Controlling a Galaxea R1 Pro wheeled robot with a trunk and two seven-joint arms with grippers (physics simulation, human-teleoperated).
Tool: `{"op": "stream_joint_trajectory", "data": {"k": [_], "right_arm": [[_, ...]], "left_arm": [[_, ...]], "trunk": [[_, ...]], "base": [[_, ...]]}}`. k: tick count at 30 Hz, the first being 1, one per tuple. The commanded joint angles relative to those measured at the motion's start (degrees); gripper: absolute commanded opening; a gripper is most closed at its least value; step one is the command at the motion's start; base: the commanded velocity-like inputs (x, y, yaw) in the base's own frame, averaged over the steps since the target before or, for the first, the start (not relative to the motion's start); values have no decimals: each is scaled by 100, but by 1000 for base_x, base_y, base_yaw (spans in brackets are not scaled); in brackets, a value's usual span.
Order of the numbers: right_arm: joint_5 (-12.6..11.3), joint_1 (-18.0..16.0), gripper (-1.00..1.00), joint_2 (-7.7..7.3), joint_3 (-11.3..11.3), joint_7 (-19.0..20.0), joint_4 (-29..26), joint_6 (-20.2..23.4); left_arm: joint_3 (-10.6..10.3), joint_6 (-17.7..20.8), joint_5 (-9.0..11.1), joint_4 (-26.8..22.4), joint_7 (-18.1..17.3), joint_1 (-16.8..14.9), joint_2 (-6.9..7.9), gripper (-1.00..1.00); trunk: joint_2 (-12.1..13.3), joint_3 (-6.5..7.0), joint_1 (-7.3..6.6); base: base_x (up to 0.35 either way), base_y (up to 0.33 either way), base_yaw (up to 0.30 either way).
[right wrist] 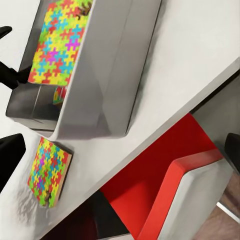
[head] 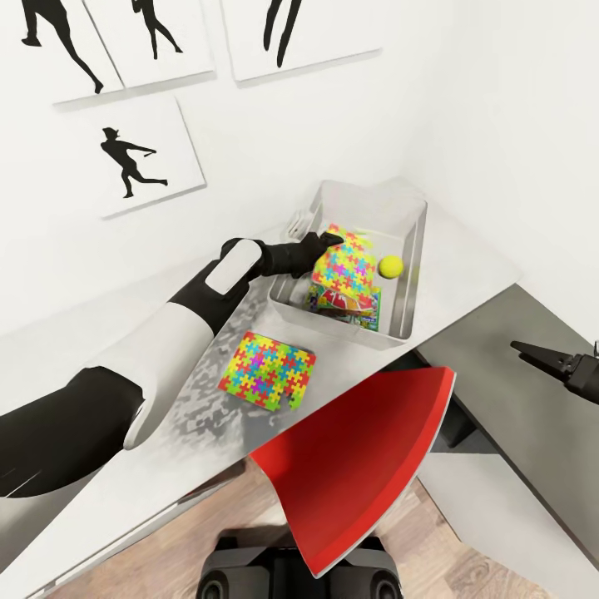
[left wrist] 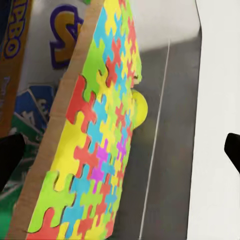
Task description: Put all the toys in the child's room - the three board games (two on the bed and one on the table), the two jigsaw puzzles on the table, and the tennis ball on the table - inside the toy box on the table in the child's room.
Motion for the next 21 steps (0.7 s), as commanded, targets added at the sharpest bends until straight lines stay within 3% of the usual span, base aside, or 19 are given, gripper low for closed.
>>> {"op": "stream_joint_trajectory", "data": {"k": [1, 21], "right_arm": [[33, -5, 100, -1, -6, 41, 1, 27], [33, -5, 100, 0, -7, 41, 1, 27]], "left_arm": [[-5, 7, 59, -2, 50, -5, 0, 100], [-4, 2, 111, -17, 54, -11, 0, 100]], "trunk": [[-9, -7, 3], [-9, -7, 3]], "base": [[0, 0, 0], [0, 0, 0]]}}
